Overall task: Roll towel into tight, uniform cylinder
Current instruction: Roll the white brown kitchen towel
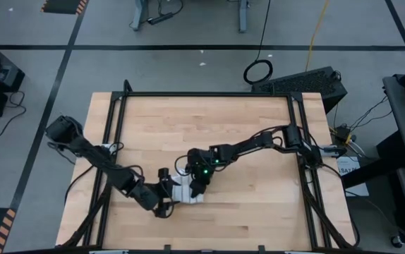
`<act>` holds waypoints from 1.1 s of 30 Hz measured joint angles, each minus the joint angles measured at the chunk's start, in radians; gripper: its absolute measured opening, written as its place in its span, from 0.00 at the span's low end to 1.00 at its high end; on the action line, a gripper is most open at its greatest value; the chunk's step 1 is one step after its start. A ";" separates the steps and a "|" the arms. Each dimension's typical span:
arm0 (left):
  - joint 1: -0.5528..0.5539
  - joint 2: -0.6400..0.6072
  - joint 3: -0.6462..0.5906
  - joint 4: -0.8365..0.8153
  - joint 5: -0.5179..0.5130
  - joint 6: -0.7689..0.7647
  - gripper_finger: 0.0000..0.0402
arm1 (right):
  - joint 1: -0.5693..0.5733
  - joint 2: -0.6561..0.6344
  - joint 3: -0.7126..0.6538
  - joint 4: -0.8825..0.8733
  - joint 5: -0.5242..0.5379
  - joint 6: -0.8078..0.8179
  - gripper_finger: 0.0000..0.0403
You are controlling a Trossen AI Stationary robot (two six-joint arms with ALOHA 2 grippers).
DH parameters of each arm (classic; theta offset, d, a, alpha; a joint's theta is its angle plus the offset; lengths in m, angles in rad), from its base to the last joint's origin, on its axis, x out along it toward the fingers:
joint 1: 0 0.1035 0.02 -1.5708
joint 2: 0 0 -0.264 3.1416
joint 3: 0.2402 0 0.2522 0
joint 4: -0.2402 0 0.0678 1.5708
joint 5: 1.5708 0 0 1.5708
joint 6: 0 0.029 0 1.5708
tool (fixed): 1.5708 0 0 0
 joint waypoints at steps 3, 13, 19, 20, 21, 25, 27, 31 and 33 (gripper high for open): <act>0.025 0.020 0.000 0.007 0.040 0.006 0.76 | -0.005 0.000 0.000 0.000 -0.026 0.007 0.32; 0.048 0.034 0.000 0.000 0.150 -0.080 0.81 | -0.005 0.000 0.000 0.004 -0.043 0.037 0.32; 0.048 0.070 0.000 0.004 0.153 -0.079 0.93 | -0.005 -0.001 0.000 0.004 -0.038 0.061 0.32; 0.048 0.081 0.000 0.004 0.154 -0.079 0.94 | -0.005 -0.001 0.000 0.004 -0.037 0.067 0.32; 0.048 0.093 0.000 0.004 0.153 -0.079 0.94 | -0.005 -0.001 0.000 0.004 -0.036 0.075 0.32; 0.048 0.132 0.000 0.001 0.152 -0.100 0.95 | -0.005 -0.001 0.000 0.005 -0.036 0.094 0.32; 0.048 0.143 0.000 0.000 0.140 -0.104 0.93 | -0.005 -0.001 0.000 0.006 -0.036 0.103 0.32; 0.049 0.150 0.000 -0.001 0.116 -0.108 0.84 | -0.005 -0.002 0.000 0.005 -0.037 0.107 0.32; 0.053 0.149 0.000 -0.001 0.116 -0.123 0.79 | -0.005 -0.003 0.000 0.006 -0.036 0.100 0.33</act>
